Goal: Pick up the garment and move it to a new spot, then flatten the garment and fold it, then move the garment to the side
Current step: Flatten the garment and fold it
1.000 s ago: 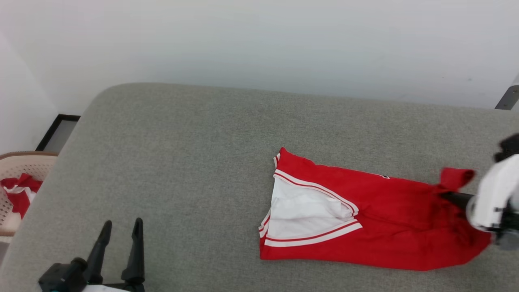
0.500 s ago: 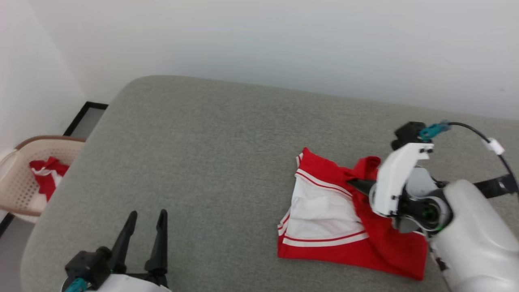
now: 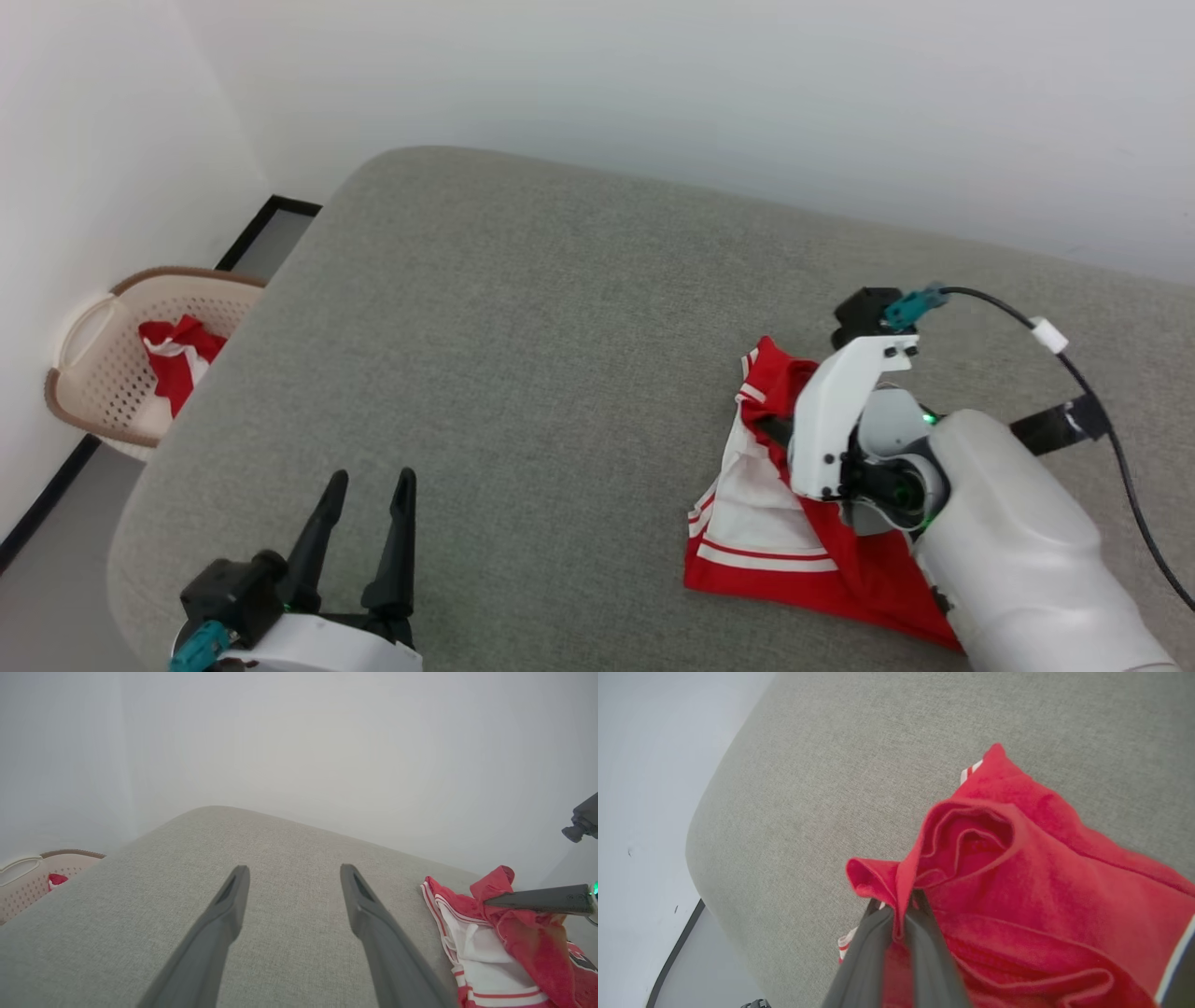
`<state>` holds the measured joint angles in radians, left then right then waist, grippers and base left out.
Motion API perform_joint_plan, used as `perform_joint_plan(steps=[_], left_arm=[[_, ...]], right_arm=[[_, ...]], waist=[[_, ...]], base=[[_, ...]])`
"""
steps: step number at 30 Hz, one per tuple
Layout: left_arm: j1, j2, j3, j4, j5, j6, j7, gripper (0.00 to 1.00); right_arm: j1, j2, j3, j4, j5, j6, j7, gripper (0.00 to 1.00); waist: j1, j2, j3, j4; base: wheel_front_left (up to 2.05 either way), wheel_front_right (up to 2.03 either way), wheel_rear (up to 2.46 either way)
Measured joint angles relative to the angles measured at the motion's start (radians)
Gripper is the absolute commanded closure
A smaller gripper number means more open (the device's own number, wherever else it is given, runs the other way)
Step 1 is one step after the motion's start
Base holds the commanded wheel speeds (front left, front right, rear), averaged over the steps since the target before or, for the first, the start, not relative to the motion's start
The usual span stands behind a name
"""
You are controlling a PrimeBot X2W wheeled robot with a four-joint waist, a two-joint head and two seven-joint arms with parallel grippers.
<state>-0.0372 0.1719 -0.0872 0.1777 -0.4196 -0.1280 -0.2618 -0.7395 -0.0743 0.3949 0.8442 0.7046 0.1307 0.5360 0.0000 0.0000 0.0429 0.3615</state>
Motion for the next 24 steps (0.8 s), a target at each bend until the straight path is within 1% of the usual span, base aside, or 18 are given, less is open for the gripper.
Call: perform_joint_plan(steps=[1,2,3,5,6,7,8,14,19,21,24], left_arm=[[0.000,-0.001,0.000,0.002,0.000,0.000,0.000,0.00],[-0.001,-0.001,0.001,0.004,0.000,0.000,0.000,0.00],[-0.004,-0.002,0.002,0.005,0.000,0.000,0.000,0.00],[-0.005,-0.002,0.007,0.006,-0.002,0.000,0.000,0.00],[-0.005,-0.001,0.008,0.006,-0.003,0.000,0.000,0.00],[-0.005,-0.001,0.010,0.006,-0.003,0.000,0.000,0.00],[-0.005,-0.001,0.011,0.006,-0.003,0.000,0.000,0.00],[-0.009,0.001,0.016,0.005,-0.004,0.000,0.000,0.00],[-0.008,0.007,0.028,0.001,-0.002,0.000,0.000,0.00],[-0.008,0.010,0.033,-0.004,0.001,0.000,0.000,0.00],[-0.003,0.016,0.048,-0.014,0.008,0.000,0.000,0.00]], right_arm=[[-0.005,0.004,0.011,0.008,0.000,0.000,-0.003,0.98],[-0.010,0.006,0.028,0.012,-0.003,0.000,-0.009,0.70],[-0.014,0.008,0.044,0.012,-0.002,0.000,-0.013,0.61],[-0.015,0.014,0.076,0.011,0.000,0.000,-0.017,0.56],[-0.015,0.016,0.092,0.010,0.009,0.000,-0.023,0.51],[-0.015,0.017,0.106,0.006,0.016,0.000,-0.027,0.10],[-0.016,0.017,0.118,0.002,0.022,0.000,-0.036,0.00],[-0.029,0.020,0.198,-0.041,0.074,0.000,-0.085,0.00],[-0.032,0.017,0.286,-0.127,0.118,0.000,-0.120,0.00],[-0.032,0.001,0.320,-0.176,0.151,0.000,-0.138,0.00],[-0.024,-0.056,0.368,-0.262,0.177,0.000,-0.187,0.00]], waist=[[0.0000,0.0000,0.002,0.002],[0.0000,0.0000,0.003,0.004],[0.0000,0.0000,0.003,0.004],[0.0000,0.0000,0.003,0.001],[0.0000,0.0000,0.002,-0.001],[0.0000,0.0000,0.002,-0.004],[0.0000,0.0000,0.002,-0.006],[0.0000,0.0000,0.001,-0.028],[0.0000,0.0000,0.000,-0.053],[0.0000,0.0000,-0.002,-0.066],[0.0000,0.0000,-0.005,-0.088]], base=[[0.00,0.00,0.00],[0.00,0.00,0.00],[0.00,0.00,0.00],[0.00,0.00,0.00],[0.00,0.00,0.00],[0.00,0.00,0.00],[0.00,0.00,0.00],[0.00,0.00,0.00],[0.00,0.00,0.00],[0.00,0.00,0.00],[0.00,0.00,0.00]])
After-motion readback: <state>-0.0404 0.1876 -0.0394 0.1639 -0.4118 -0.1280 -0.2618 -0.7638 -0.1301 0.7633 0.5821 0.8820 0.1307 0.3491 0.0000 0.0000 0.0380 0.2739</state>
